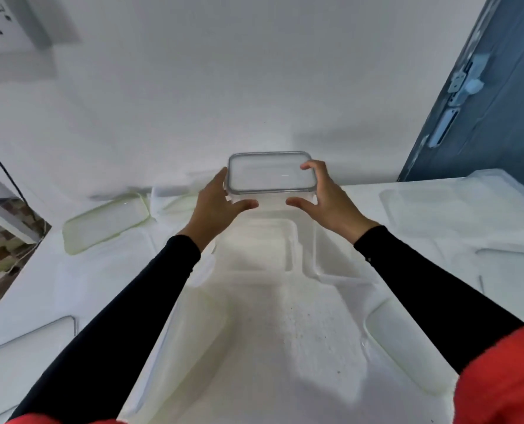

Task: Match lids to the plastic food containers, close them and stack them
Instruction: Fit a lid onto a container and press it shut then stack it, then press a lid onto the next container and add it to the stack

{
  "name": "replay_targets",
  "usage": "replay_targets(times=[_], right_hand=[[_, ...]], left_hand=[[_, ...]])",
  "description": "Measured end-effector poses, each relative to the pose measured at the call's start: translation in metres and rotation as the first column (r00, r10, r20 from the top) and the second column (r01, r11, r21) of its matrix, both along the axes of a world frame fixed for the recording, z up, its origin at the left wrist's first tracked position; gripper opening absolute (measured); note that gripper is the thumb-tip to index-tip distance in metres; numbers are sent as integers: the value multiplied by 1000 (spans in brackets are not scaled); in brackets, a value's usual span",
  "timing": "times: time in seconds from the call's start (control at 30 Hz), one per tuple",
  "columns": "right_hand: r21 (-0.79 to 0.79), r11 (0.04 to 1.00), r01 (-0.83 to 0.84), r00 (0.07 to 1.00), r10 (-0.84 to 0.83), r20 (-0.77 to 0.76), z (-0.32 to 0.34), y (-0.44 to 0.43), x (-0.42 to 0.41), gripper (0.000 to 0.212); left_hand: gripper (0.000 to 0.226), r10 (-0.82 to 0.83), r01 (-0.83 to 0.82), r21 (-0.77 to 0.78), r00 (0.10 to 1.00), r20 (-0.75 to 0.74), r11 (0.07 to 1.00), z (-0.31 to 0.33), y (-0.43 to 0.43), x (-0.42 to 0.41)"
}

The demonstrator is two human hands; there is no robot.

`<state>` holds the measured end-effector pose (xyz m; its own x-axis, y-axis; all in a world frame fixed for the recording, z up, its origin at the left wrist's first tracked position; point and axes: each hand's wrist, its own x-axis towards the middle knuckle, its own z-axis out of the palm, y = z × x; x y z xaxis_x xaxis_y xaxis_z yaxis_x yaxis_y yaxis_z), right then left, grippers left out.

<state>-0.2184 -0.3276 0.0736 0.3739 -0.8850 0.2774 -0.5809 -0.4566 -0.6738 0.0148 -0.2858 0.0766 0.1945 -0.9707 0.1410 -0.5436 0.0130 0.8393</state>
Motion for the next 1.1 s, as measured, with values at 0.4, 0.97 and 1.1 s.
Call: replay_targets(times=[0.4, 0.97, 1.1], right_hand=[[-80, 990, 112, 942, -132, -310, -18, -67, 23, 46], [11, 940, -342, 872, 322, -368, -52, 80, 48, 64], [-131, 934, -331, 876, 253, -411, -74, 93, 55, 33]], left_hand=[[75, 10, -14, 21, 986, 165, 1000, -32, -73, 16], [43, 301, -267, -227, 945, 130, 937, -34, 109, 100], [37, 335, -268, -236, 888, 314, 934, -58, 181, 100]])
